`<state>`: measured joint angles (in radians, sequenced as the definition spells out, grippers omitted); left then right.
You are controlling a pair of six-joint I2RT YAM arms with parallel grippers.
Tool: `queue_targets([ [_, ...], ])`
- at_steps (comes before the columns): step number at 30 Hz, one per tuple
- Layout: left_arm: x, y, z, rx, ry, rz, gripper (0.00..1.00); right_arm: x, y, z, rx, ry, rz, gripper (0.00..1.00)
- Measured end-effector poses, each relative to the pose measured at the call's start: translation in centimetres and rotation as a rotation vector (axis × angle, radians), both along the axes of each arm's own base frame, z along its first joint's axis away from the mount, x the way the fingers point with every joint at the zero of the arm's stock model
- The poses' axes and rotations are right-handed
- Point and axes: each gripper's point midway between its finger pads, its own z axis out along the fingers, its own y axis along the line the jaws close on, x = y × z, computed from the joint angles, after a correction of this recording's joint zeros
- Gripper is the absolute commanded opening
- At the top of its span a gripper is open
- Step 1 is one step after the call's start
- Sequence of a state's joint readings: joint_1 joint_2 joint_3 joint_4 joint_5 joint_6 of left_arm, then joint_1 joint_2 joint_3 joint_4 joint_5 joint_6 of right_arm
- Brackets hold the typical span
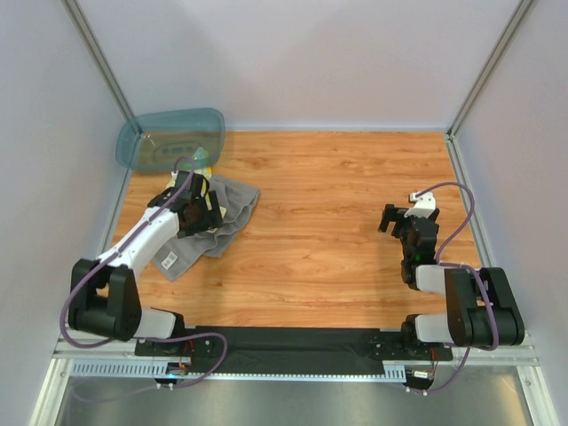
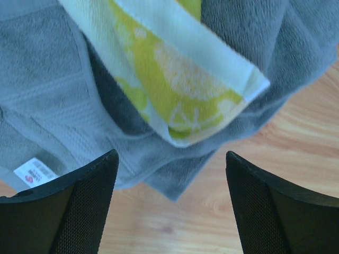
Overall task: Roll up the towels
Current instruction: Grab a towel with the left arm, then move the towel to the center of the board
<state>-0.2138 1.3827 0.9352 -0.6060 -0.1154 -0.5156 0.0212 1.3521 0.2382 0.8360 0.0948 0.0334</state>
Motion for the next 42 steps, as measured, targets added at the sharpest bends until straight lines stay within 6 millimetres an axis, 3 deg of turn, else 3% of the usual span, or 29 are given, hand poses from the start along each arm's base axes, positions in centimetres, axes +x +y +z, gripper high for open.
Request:
queue_targets([
  [5, 2.7, 0.1, -1.9, 0.034, 0.012, 0.022, 0.85, 0.0, 0.0, 0.0, 0.0, 0.0, 0.0, 1.0],
  [10, 4.8, 0.2, -2.4, 0.057, 0.0, 0.045, 0.67, 0.0, 0.0, 0.0, 0.0, 0.0, 0.0, 1.0],
  [13, 5.3, 0.3, -2.2, 0.061, -0.014, 0.061, 0.44, 0.0, 0.0, 0.0, 0.0, 0.0, 0.0, 1.0],
  [14, 5.4, 0.3, -2.1, 0.062, -0.022, 0.067, 0.25, 0.0, 0.0, 0.0, 0.0, 0.0, 0.0, 1.0],
  [17, 5.6, 0.7, -1.6, 0.077, -0.04, 0.076, 0.06, 0.0, 0.0, 0.0, 0.0, 0.0, 0.0, 1.0],
  [21, 5.7, 1.8, 0.2, 0.126, -0.071, 0.106, 0.03, 0.0, 0.0, 0.0, 0.0, 0.0, 0.0, 1.0],
  [26, 5.9, 3.3, 4.9, 0.177, -0.158, 0.155, 0.0, 0.0, 0.0, 0.0, 0.0, 0.0, 0.0, 1.0],
  [30, 6.7, 4.1, 11.4, 0.202, -0.276, 0.187, 0.0, 0.0, 0.0, 0.0, 0.0, 0.0, 0.0, 1.0],
  [35, 7.3, 3.9, 19.3, 0.169, -0.414, 0.173, 0.0, 0.0, 0.0, 0.0, 0.0, 0.0, 0.0, 1.0],
  [38, 7.1, 2.1, 23.3, 0.121, -0.489, 0.102, 0.0, 0.0, 0.0, 0.0, 0.0, 0.0, 0.0, 1.0],
  [42, 6.3, -3.6, 25.9, 0.051, -0.542, -0.091, 0.0, 0.0, 0.0, 0.0, 0.0, 0.0, 0.0, 1.0],
])
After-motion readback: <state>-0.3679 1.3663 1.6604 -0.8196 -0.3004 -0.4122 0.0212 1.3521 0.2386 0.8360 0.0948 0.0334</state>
